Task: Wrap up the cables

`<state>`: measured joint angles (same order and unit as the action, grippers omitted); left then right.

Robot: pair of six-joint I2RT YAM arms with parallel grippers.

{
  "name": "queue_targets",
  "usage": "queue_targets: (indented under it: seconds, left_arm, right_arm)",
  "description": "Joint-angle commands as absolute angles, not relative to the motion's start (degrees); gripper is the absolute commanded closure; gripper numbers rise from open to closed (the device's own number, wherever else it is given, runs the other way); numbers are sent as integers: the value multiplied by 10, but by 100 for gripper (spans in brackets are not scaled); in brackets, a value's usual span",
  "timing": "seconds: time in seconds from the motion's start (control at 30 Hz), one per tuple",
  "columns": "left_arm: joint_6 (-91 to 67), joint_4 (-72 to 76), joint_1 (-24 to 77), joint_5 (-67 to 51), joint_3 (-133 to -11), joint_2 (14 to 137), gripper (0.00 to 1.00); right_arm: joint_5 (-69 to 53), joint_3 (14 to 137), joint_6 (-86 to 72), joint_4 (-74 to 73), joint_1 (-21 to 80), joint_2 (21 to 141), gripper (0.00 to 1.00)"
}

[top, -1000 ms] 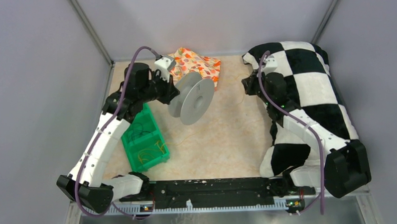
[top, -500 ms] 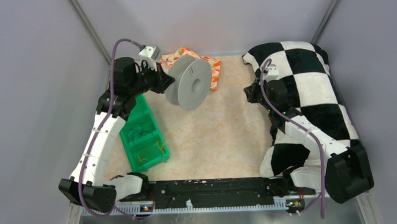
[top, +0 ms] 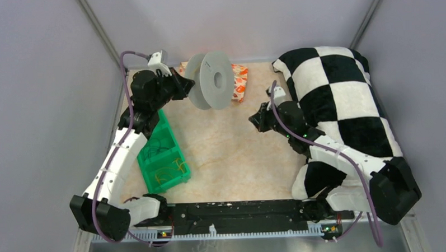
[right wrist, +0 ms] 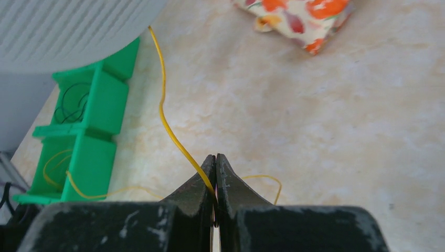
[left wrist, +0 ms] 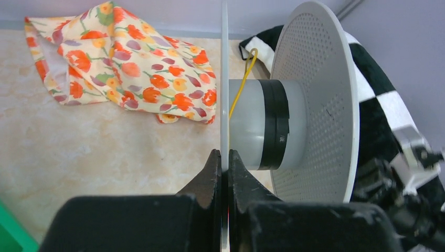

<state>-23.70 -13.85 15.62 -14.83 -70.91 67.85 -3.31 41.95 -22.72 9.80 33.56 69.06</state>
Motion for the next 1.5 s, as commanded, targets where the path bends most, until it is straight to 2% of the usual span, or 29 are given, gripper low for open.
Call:
queue_targets:
  seconds: [0.0,0.23,0.5,0.83,1.0,1.1,1.23,1.47]
  left_arm:
    - [-308,-9,153,-83,-679,656,100]
    - [-379,92,153,-34,-591,662,100]
    - [-415,93,157,33,-573,682,100]
    - [-312,81,223,101,-574,709,100]
    - [-213,62,256,72,-586,716,100]
    - [-145,55,257,-11,-587,727,100]
    - [-75,20,258,-66,-595,726,100]
    - [31,-11,258,-140,-600,697,100]
  right_arm:
    - [-32,439,-226,106,407,711,100]
    - [-59,492,-194,77,490,765,100]
    - [-105,558,-170,16,530,776,100]
    - [-140,654,-105,-98,540,784,100]
    - [-129,704,-70,-143,539,798,100]
    - [-126,734,-27,-177,539,804,100]
    - [-144,765,20,-215,524,805,100]
    - [-153,766,26,-216,472,792,100]
